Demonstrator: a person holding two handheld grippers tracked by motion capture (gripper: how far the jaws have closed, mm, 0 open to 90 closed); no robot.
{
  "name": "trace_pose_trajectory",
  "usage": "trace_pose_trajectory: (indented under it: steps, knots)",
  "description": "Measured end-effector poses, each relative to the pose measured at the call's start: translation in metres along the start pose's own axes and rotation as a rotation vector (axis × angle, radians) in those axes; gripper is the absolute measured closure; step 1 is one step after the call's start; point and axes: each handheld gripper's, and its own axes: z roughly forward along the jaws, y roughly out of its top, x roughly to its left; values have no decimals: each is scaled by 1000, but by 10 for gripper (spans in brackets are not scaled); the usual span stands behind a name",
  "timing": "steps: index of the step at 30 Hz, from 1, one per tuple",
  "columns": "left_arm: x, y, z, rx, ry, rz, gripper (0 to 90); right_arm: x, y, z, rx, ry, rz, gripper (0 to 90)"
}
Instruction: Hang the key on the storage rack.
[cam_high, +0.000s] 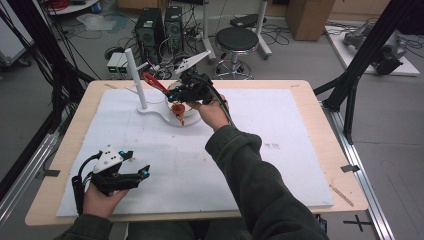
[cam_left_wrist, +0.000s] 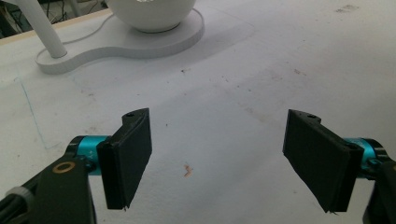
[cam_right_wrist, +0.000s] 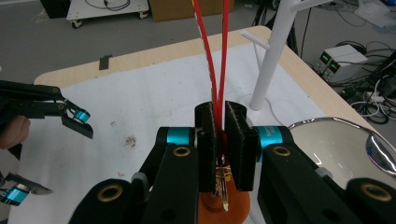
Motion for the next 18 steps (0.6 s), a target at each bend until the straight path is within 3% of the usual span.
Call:
trace_pose_trajectory:
  steps: [18]
  knots:
    - [1,-1,0,5,4,-1,241,2,18,20,3,10,-7,831]
